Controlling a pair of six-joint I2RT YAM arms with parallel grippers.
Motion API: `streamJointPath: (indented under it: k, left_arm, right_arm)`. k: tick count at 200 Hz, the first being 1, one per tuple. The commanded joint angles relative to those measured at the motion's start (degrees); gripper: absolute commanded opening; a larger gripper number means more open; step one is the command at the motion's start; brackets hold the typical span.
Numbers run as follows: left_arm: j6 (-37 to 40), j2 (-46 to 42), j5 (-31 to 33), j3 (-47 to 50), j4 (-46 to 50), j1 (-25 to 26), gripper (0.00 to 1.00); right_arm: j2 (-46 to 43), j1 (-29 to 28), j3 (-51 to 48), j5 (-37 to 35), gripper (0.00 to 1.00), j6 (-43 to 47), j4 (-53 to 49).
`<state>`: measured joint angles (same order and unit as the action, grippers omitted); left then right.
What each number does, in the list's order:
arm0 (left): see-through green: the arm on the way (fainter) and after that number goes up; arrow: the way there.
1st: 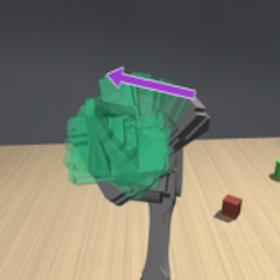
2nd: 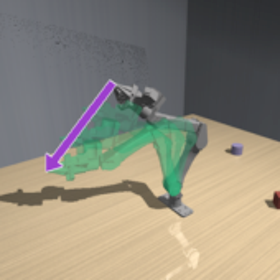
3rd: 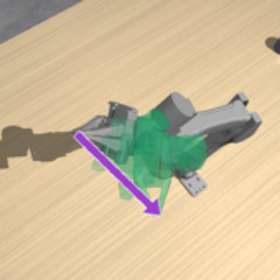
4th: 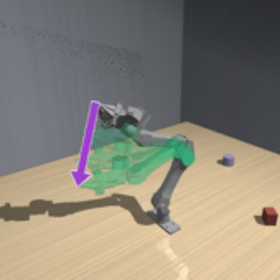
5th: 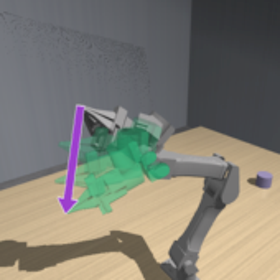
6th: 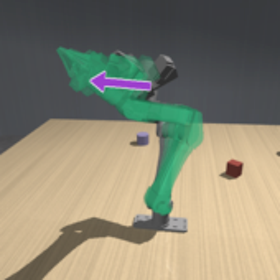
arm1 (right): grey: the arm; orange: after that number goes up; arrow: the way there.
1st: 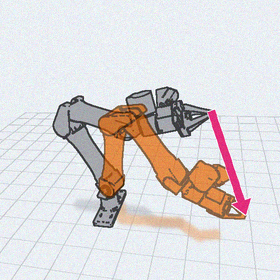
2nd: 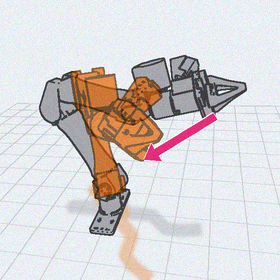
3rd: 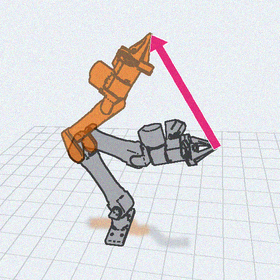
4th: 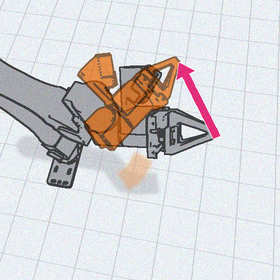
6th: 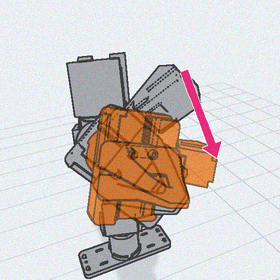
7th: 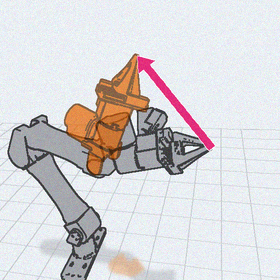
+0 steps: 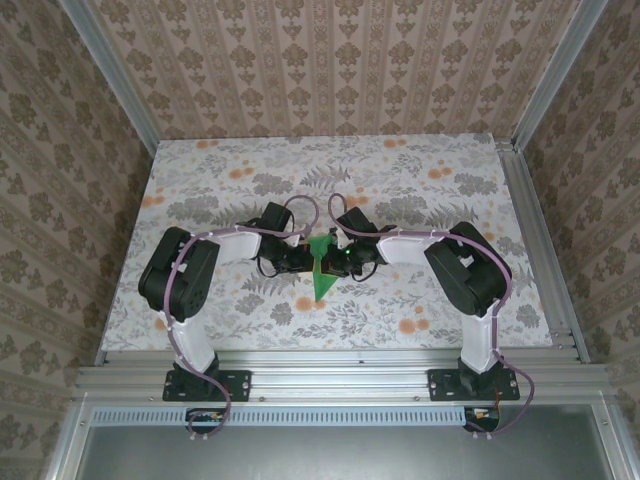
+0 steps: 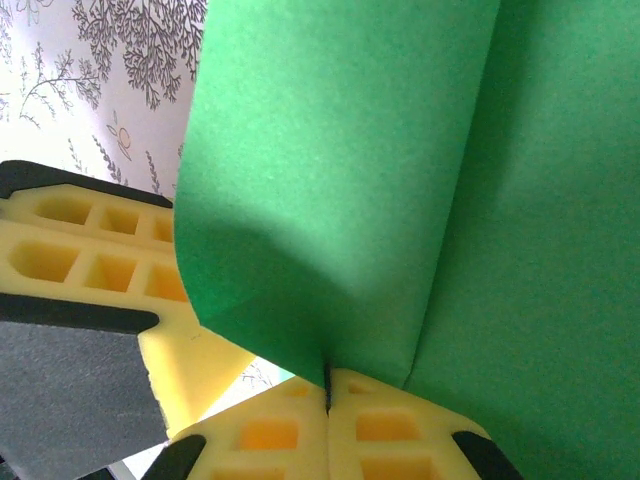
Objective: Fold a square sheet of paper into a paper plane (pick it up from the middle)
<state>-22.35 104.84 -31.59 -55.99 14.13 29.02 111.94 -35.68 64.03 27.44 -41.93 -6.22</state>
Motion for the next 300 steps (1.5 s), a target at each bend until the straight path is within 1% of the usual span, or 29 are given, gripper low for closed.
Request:
streamJointPath:
  k: [1, 56, 118, 207, 268, 300]
  left_arm:
    - [1.8, 0.3, 2.8, -1.0, 3.4, 0.6, 0.00]
    - [2.3, 2.6, 3.5, -0.6, 2.9, 1.0, 0.00]
    - [2.6, 4.9, 2.5, 0.0, 1.0, 1.1, 0.00]
    - [1.3, 5.5, 0.3, 1.9, -2.3, 0.3, 0.00]
    - [1.3, 5.2, -0.1, 2.9, -2.6, -0.3, 0.00]
    - [1.0, 4.9, -0.4, 3.4, -3.2, -0.4, 0.00]
  right_arm:
    - [0.8, -0.3, 1.2, -0.6, 0.08, 0.8, -2.2]
    - [0.2, -0.3, 1.0, 2.4, 0.09, -0.9, 2.5]
    - [1.6, -0.4, 1.8, 3.5, 0.10, -1.3, 2.6]
    - [3.3, -0.7, 1.9, 4.6, 0.11, -1.2, 2.9]
    - [2.0, -0.1, -0.1, 4.9, 0.11, -4.8, 8.1]
    - [2.9, -0.1, -0.2, 4.9, 0.11, -5.3, 8.7]
